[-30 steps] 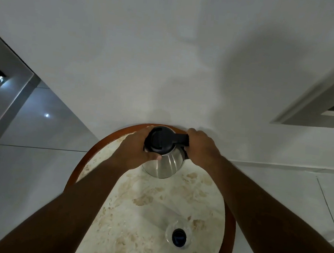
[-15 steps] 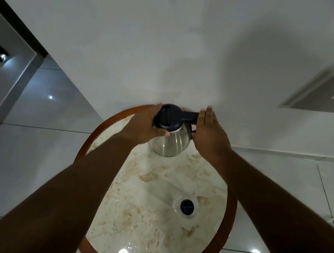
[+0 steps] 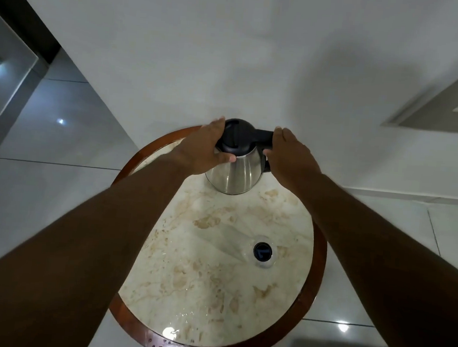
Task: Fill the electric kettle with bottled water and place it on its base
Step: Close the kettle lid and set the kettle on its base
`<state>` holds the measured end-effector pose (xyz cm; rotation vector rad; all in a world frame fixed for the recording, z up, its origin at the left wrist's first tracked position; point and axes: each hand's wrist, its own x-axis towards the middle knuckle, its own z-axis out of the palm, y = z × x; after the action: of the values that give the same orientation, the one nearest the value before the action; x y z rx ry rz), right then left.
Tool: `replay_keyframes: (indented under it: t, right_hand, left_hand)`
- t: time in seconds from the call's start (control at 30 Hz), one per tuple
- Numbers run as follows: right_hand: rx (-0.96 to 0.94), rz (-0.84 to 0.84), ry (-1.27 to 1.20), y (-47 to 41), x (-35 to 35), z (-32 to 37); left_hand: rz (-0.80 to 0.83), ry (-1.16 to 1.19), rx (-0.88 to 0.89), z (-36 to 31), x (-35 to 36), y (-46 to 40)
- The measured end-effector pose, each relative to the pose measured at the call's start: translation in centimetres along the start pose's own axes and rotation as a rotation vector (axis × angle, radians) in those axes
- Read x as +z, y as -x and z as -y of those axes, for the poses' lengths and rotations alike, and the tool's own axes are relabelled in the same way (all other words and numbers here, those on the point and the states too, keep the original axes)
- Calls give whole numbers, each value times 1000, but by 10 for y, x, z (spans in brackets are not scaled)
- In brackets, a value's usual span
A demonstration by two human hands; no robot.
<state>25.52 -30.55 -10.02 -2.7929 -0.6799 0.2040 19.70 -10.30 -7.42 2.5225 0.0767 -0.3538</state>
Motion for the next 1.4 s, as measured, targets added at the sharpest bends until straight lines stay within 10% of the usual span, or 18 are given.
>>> replay_keyframes:
  t: [1.4]
  right_hand:
    - [0,96,-9,37,-36,-1]
  left_hand:
    - [-5,-310,-92,15,2,48]
